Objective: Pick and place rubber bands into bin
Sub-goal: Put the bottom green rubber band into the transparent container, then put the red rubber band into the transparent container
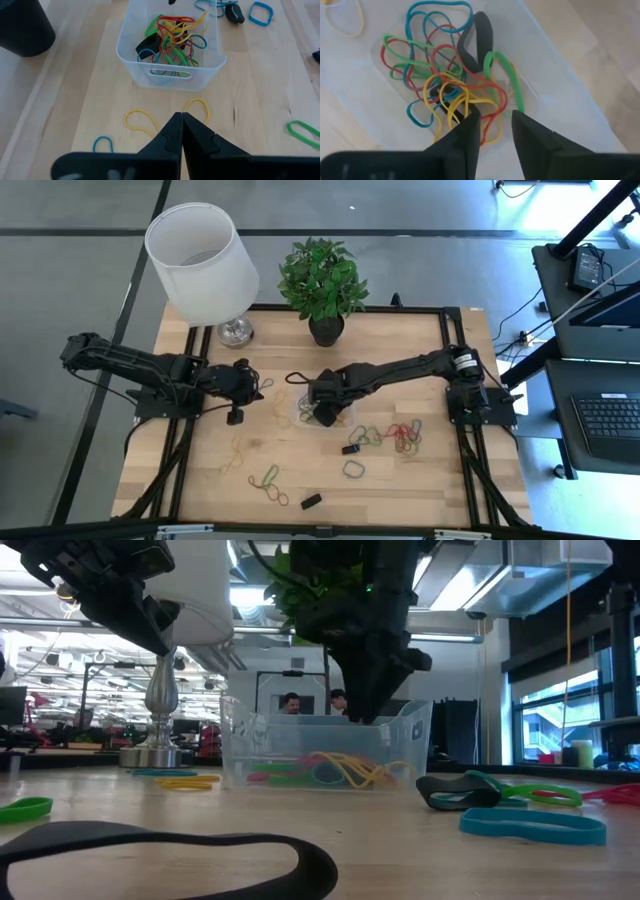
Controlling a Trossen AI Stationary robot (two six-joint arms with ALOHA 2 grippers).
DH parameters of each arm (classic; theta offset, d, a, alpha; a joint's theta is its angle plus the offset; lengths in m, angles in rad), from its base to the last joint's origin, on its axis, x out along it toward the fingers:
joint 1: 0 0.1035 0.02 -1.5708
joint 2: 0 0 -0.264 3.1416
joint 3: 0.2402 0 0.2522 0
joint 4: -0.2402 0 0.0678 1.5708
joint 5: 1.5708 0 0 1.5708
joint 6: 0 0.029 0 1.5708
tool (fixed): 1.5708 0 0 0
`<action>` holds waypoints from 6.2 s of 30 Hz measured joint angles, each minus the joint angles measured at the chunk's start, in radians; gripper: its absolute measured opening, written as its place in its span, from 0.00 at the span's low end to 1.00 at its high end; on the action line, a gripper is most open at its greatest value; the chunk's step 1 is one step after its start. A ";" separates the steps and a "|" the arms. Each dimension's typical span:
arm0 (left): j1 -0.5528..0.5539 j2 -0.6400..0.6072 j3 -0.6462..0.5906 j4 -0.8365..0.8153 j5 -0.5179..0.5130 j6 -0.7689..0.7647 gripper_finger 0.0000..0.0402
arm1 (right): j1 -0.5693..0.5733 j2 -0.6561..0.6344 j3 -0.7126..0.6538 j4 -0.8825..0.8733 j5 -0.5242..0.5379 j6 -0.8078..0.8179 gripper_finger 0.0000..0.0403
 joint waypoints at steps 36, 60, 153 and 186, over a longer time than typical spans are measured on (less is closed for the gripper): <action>-0.286 0.617 0.508 -0.132 -0.185 -0.251 0.01 | 0.421 -0.994 -0.871 0.138 0.165 0.318 0.04; -0.483 0.949 0.623 -0.280 -0.124 -1.141 0.28 | 0.423 -1.049 -1.014 0.231 0.137 0.263 0.07; 0.056 1.031 0.927 -0.310 -0.005 -0.250 0.29 | 0.422 -1.048 -1.014 0.355 0.220 0.233 0.07; -0.179 0.191 0.105 0.027 -0.112 -0.264 0.00 | 0.393 -0.663 -0.613 0.180 0.203 0.219 0.00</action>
